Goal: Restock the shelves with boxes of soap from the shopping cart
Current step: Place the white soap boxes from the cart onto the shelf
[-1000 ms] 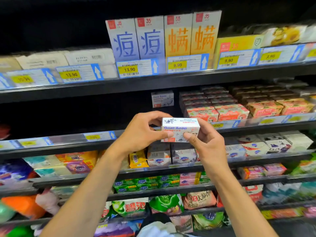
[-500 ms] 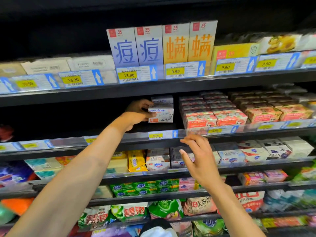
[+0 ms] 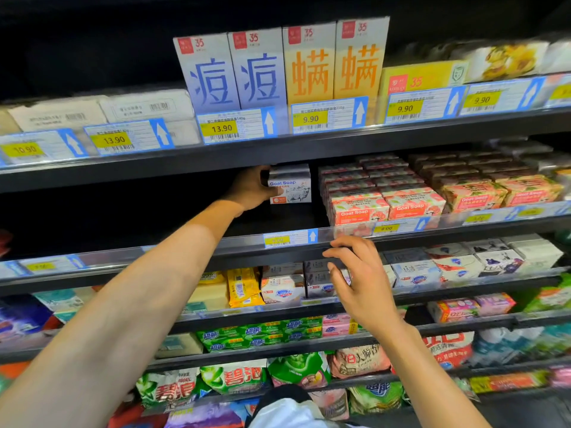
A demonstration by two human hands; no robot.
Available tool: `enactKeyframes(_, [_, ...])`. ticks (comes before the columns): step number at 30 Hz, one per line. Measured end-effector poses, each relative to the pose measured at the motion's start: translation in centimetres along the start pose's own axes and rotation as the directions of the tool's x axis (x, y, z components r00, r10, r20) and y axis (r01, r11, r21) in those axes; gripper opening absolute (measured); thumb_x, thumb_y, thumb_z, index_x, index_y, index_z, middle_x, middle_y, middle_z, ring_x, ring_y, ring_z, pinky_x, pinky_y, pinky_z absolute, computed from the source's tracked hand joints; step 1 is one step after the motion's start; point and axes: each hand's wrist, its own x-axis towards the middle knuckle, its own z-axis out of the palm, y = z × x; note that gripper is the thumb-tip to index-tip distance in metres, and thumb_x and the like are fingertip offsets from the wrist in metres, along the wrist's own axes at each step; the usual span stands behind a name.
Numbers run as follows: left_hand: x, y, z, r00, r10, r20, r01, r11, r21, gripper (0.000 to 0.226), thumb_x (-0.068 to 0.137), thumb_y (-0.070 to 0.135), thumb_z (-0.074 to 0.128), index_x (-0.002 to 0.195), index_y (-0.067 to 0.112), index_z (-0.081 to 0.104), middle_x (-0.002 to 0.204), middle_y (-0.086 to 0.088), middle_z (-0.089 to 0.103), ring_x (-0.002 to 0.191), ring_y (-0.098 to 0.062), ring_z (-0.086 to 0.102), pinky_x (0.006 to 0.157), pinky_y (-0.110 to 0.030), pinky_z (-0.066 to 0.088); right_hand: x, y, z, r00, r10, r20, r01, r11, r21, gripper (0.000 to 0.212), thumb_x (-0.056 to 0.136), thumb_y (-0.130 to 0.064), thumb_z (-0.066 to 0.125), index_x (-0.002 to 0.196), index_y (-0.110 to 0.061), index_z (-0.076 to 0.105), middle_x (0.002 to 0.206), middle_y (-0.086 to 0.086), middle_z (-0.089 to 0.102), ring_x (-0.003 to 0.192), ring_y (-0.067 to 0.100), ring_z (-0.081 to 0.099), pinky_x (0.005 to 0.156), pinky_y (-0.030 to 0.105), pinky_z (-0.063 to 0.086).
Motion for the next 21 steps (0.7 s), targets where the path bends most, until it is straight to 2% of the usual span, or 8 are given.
enactKeyframes(5, [0.5,0.0,0.4,1.0,-0.006,0.018,0.007,1.0,-0.015,0.064,0.081,0.017,0.084,0.138,0.014,0.057,0.138,-0.007,0.061,0.127,-0.024,0.056,0.111,-0.044,0.045,0.1,-0.3,0.1,1.0,0.012,-0.006,-0.012,1.0,-0.022,0.03,0.09,-0.006,0.069,0.119,-0.014,0.068,0.128,-0.001,0.059,0.125,0.021,0.05,0.105,0.035,0.042])
enactKeyframes(8, [0.5,0.6,0.6,1.0,-0.012,0.017,0.012,1.0,-0.01,0.063,0.082,0.017,0.083,0.138,0.014,0.057,0.136,-0.007,0.061,0.125,-0.024,0.057,0.109,-0.041,0.046,0.0,-0.4,0.1,0.999,0.031,0.009,-0.031,0.999,-0.041,0.04,0.094,-0.013,0.061,0.133,-0.014,0.062,0.135,0.0,0.057,0.129,0.021,0.048,0.11,0.033,0.039])
enactKeyframes(11, [0.3,0.9,0.8,1.0,-0.014,0.027,0.013,1.0,0.017,0.063,0.083,0.017,0.082,0.139,0.013,0.055,0.137,-0.008,0.06,0.126,-0.024,0.057,0.11,-0.041,0.045,-0.3,-0.7,0.2,0.999,0.012,0.052,-0.004,0.988,-0.154,0.05,0.093,-0.013,0.062,0.143,-0.012,0.055,0.14,0.004,0.054,0.132,0.026,0.047,0.113,0.038,0.04])
enactKeyframes(17, [-2.3,3.5,-0.5,0.995,0.014,0.103,-0.024,0.995,0.099,0.061,0.09,0.015,0.074,0.145,0.016,0.049,0.146,-0.007,0.053,0.135,-0.025,0.049,0.112,-0.033,0.039,-0.3,-1.4,-0.3,0.994,-0.025,0.109,0.057,0.95,-0.306,0.052,0.09,-0.009,0.065,0.141,-0.008,0.056,0.137,0.009,0.054,0.128,0.031,0.047,0.111,0.042,0.042])
enactKeyframes(21, [-7.2,5.7,-1.8,0.992,0.001,0.123,-0.025,0.98,0.196,0.055,0.098,0.035,0.063,0.149,0.031,0.042,0.153,0.002,0.044,0.14,-0.02,0.041,0.112,-0.028,0.033,-0.9,-2.4,-2.3,0.992,0.016,0.127,0.029,0.937,-0.348,0.052,0.092,-0.013,0.063,0.142,-0.008,0.055,0.14,0.009,0.055,0.132,0.03,0.048,0.116,0.044,0.039])
